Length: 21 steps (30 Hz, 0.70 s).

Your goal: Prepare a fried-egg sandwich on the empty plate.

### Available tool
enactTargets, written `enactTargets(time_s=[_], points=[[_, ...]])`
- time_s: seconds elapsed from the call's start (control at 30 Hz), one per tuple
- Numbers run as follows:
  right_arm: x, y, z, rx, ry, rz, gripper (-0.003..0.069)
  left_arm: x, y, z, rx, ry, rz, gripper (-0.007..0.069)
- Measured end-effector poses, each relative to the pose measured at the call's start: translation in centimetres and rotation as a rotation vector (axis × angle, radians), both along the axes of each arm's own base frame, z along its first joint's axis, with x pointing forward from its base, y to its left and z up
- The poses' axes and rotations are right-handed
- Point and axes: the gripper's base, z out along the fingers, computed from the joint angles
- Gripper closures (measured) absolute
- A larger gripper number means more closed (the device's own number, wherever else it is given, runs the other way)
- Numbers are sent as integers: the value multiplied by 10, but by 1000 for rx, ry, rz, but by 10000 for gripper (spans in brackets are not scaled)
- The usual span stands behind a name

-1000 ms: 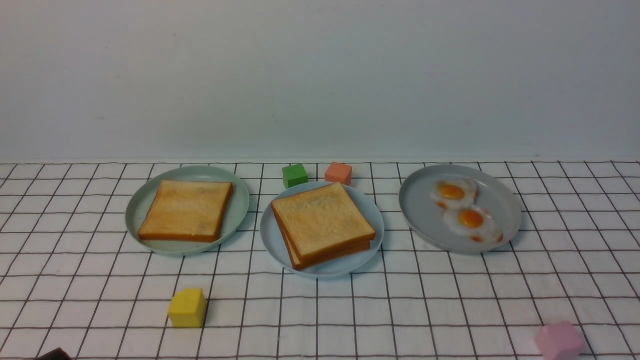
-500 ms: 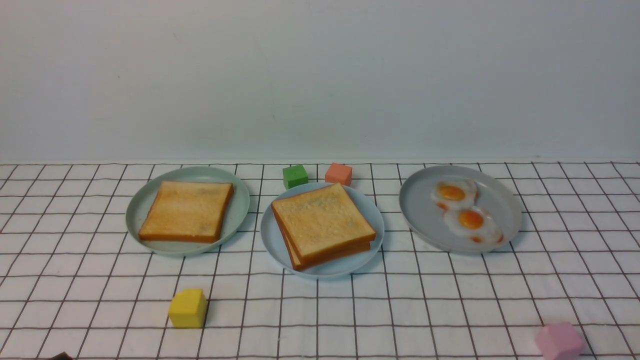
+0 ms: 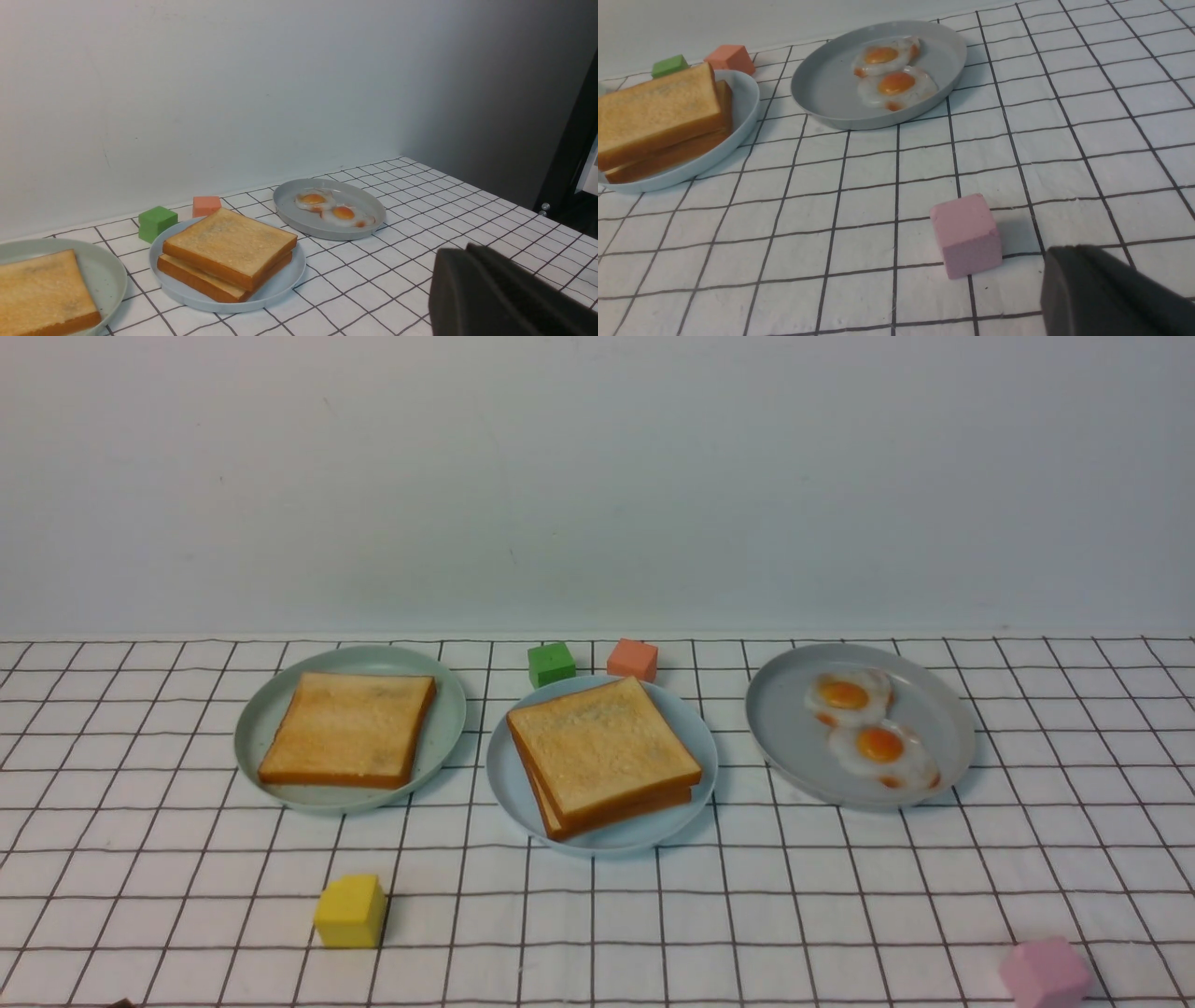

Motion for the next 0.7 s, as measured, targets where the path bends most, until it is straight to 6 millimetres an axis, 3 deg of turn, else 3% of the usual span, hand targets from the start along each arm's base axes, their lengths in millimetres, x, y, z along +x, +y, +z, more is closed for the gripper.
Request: enactTargets(time_s=[0.4,0.63,0.7], points=[[0,0,0,3,0,0,662,1,1,0,16,-11,18,602],[0,0,0,3,0,0,662,12,14,-15,69,24,380,638],[0,0,0,3,0,0,662,18,22,-35,98,115,552,638]])
